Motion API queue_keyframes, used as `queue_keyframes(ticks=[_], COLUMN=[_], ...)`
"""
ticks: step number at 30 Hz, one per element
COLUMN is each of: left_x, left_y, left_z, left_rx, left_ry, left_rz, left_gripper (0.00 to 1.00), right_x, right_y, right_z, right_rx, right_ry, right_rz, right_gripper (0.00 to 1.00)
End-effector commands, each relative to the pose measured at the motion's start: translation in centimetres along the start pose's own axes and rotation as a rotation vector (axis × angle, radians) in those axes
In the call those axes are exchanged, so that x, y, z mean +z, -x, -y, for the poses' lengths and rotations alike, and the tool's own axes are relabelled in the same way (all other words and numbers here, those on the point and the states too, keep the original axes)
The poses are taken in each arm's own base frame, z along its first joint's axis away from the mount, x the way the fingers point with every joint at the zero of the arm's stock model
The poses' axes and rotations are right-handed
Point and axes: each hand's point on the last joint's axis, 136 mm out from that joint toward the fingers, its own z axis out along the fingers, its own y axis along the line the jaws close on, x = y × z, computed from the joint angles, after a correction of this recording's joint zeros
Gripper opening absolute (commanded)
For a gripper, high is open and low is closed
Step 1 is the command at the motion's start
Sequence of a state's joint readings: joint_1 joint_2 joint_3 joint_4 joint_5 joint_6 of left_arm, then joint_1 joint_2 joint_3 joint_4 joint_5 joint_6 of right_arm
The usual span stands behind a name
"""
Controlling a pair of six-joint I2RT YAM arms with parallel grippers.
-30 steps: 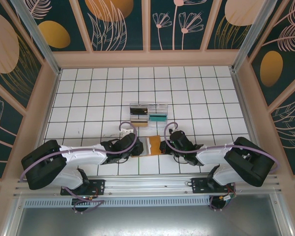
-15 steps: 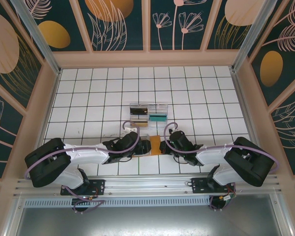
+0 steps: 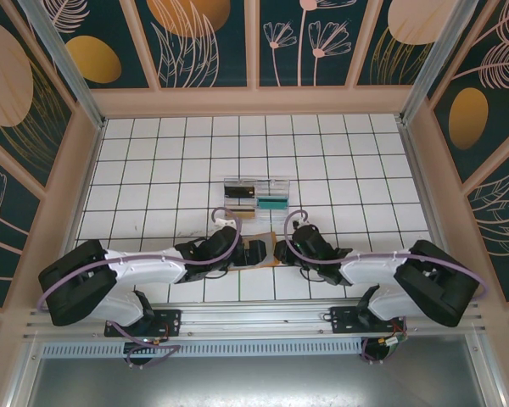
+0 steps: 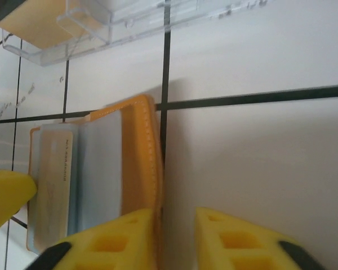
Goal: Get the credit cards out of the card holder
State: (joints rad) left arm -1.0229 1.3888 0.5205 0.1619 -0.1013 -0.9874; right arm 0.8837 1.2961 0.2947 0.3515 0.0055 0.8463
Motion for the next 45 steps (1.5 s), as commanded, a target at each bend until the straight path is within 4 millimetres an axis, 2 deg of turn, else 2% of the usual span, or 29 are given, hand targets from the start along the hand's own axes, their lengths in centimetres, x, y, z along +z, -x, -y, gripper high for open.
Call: queue_keyframes(ticks=[1, 3, 5, 8, 12, 17, 22, 27, 29, 32, 38, 45], left_x=[-1.0, -1.6, -1.9, -2.0, -2.0, -1.9, -2.0, -1.8, -1.7, -1.5, -1.1, -1.2], left_y=[0.6, 1.2, 1.6, 1.6, 1.5, 1.1, 0.7, 0.1, -0.2, -0.5, -0.9, -0.9], left_z=[-1.4, -2.1, -3.1, -4.4, -4.3, -5.4, -5.9, -5.9, -5.8, -5.6, -5.8, -6.0], left_rx=[0.031, 0.029, 0.020, 0.003, 0.010, 0.012, 0.008, -0.011, -0.020, -0.037, -0.054, -0.055], left_ry=[0.082, 0.110, 0.132, 0.147, 0.124, 0.148, 0.143, 0.117, 0.101, 0.080, 0.090, 0.100], left_rz=[0.024, 0.051, 0.067, 0.072, 0.072, 0.073, 0.066, 0.055, 0.046, 0.035, 0.018, 0.021], left_gripper=[0.99, 0.96, 0.89, 0.68, 0.55, 0.38, 0.35, 0.31, 0.25, 0.24, 0.21, 0.22], right_x=[-1.4, -2.2, -2.8, -3.1, -2.5, -1.3, 0.1, 1.7, 2.1, 2.6, 3.9, 4.3], right_y=[2.1, 2.9, 3.5, 3.9, 3.7, 3.1, 1.5, -0.1, -0.7, -1.3, -2.3, -2.3], right_z=[-0.3, -1.1, -2.3, -4.5, -6.9, -8.9, -10.1, -10.2, -10.5, -11.0, -9.9, -8.4], right_rx=[-0.021, -0.040, -0.058, -0.081, -0.090, -0.096, -0.077, -0.025, -0.011, -0.011, 0.015, 0.022], right_ry=[-0.042, -0.022, 0.021, 0.101, 0.171, 0.211, 0.252, 0.277, 0.293, 0.301, 0.246, 0.167], right_rz=[0.086, 0.111, 0.127, 0.116, 0.066, 0.007, -0.066, -0.140, -0.164, -0.187, -0.226, -0.214], right_gripper=[0.32, 0.33, 0.33, 0.32, 0.27, 0.22, 0.21, 0.17, 0.17, 0.17, 0.18, 0.19])
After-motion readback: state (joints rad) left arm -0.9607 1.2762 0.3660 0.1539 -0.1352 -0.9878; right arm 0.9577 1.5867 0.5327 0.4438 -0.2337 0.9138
